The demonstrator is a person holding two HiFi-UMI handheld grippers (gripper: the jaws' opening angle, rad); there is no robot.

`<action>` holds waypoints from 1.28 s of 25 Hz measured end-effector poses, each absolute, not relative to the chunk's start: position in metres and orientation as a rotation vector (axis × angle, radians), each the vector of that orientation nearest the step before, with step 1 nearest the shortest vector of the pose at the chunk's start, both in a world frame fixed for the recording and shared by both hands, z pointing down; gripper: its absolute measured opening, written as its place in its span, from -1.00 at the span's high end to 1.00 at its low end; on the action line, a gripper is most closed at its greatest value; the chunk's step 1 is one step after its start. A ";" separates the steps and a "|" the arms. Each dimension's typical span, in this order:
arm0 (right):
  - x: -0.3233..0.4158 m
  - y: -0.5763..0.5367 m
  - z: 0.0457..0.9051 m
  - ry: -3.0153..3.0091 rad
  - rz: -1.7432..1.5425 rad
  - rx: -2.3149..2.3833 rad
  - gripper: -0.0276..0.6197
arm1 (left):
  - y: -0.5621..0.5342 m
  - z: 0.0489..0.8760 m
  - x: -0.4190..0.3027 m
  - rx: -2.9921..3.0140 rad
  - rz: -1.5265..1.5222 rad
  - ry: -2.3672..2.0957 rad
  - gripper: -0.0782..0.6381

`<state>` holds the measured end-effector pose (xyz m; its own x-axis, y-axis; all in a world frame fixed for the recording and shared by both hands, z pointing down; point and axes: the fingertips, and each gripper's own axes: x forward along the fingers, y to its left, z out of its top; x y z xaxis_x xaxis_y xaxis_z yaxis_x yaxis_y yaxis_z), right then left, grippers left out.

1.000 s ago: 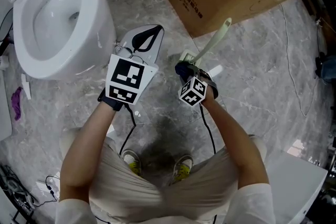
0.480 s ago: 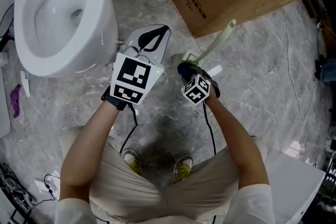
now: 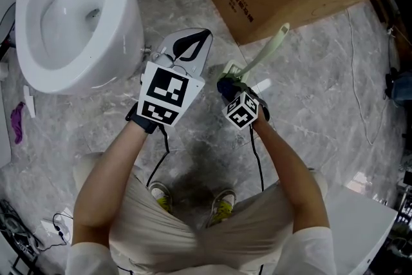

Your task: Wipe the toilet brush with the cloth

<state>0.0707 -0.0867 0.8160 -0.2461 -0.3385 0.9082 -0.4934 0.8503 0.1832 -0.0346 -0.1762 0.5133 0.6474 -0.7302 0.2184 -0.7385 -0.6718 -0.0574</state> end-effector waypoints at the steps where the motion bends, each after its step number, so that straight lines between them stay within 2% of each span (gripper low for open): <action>1: 0.071 -0.086 0.816 -1.858 0.165 0.623 0.44 | -0.176 0.514 -0.034 2.818 0.349 -1.255 0.78; 15: 0.061 -0.073 0.808 -1.901 0.200 0.495 0.44 | -0.176 0.515 -0.028 2.815 0.362 -1.256 0.78; 23: 0.052 -0.091 0.782 -2.000 0.032 0.595 0.43 | -0.176 0.515 -0.022 2.818 0.380 -1.256 0.78; 32: 0.070 -0.100 0.790 -1.944 0.001 0.667 0.43 | -0.174 0.518 -0.018 2.818 0.401 -1.252 0.78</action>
